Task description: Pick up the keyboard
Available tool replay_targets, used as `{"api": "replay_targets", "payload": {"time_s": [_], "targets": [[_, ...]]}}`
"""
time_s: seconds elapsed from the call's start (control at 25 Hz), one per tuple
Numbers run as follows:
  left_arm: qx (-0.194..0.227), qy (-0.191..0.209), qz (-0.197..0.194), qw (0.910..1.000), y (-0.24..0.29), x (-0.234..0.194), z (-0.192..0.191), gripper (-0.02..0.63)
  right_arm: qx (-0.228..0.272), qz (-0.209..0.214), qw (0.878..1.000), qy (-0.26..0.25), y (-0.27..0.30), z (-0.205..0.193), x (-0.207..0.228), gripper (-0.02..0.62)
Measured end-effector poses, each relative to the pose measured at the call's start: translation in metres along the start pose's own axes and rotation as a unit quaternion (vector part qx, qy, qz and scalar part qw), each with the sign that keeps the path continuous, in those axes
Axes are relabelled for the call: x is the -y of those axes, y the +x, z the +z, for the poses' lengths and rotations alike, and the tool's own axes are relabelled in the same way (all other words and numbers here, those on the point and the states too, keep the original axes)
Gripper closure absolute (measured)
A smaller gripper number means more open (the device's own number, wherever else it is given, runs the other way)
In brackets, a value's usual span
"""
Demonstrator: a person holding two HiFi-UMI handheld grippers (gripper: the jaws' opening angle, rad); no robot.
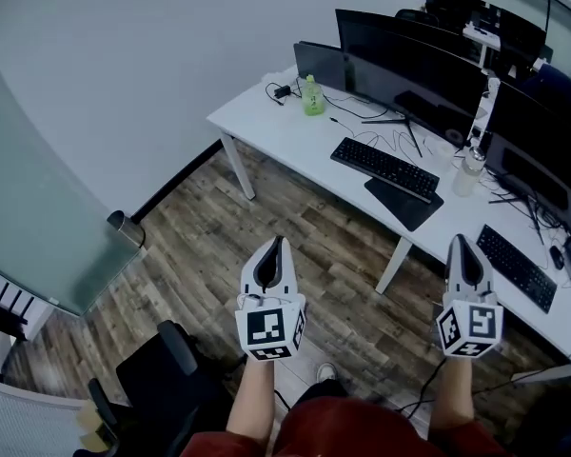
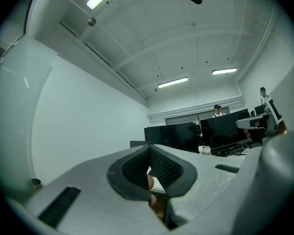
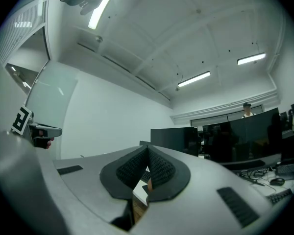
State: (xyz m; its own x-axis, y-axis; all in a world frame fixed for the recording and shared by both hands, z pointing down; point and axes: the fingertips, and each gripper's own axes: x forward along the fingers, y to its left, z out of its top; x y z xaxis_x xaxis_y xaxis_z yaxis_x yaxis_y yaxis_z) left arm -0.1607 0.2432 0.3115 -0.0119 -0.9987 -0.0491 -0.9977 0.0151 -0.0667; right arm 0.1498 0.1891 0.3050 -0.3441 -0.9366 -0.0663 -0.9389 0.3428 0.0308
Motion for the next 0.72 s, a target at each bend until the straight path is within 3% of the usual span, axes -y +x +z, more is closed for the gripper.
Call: {"api": "replay_targets", "payload": {"time_s": [0.4,0.72], "targets": [[-0.006,-0.021,-0.005,0.9997,0.077,-0.071,-0.022,0.598,-0.013,-0.007,1.0,-0.013,0.092,-0.01,-0.04,0.597],[-0.01,-0.025,-0.019,0.9994,0.12,-0.084,-0.035,0.598,-0.023,-0.033,0.999,-0.01,0.12,-0.023,-0.033,0.597]]}}
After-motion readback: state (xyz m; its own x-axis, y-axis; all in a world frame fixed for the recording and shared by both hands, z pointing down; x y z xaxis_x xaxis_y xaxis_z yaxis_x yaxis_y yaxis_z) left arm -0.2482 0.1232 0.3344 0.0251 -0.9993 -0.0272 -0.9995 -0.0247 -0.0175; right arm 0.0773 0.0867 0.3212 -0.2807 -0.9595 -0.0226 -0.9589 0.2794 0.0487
